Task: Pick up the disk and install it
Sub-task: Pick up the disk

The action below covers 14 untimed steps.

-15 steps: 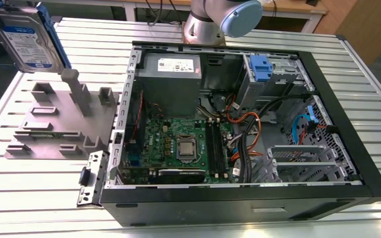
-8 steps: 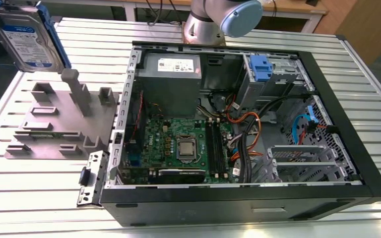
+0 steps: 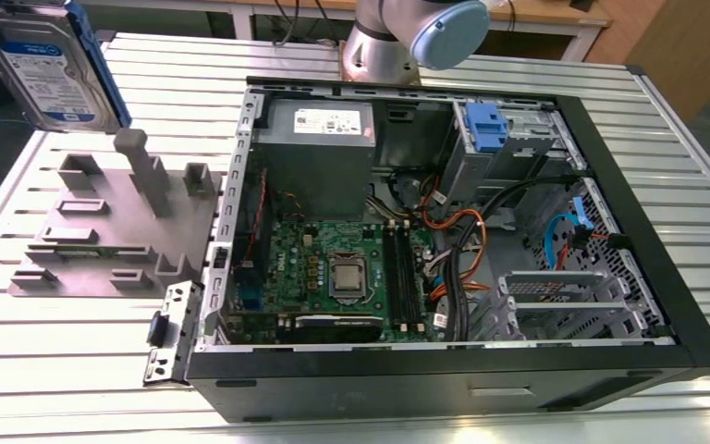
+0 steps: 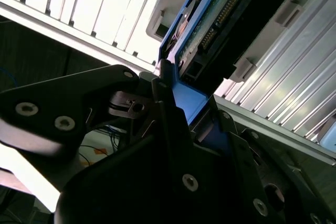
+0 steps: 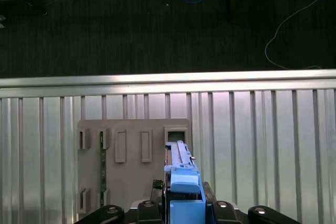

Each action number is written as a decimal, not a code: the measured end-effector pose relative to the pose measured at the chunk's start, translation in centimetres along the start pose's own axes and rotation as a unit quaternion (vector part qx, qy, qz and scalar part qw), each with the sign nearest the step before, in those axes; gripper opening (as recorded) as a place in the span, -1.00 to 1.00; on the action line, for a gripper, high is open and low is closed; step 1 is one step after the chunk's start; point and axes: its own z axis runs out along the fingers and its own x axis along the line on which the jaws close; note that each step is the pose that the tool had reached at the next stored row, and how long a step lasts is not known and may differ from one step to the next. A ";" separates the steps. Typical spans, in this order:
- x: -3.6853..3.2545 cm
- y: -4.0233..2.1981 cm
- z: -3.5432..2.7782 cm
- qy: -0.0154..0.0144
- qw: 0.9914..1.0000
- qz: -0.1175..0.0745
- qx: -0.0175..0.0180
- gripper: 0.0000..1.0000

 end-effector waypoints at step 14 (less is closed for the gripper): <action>0.00 0.01 -0.68 0.000 1.000 0.000 0.000 -0.27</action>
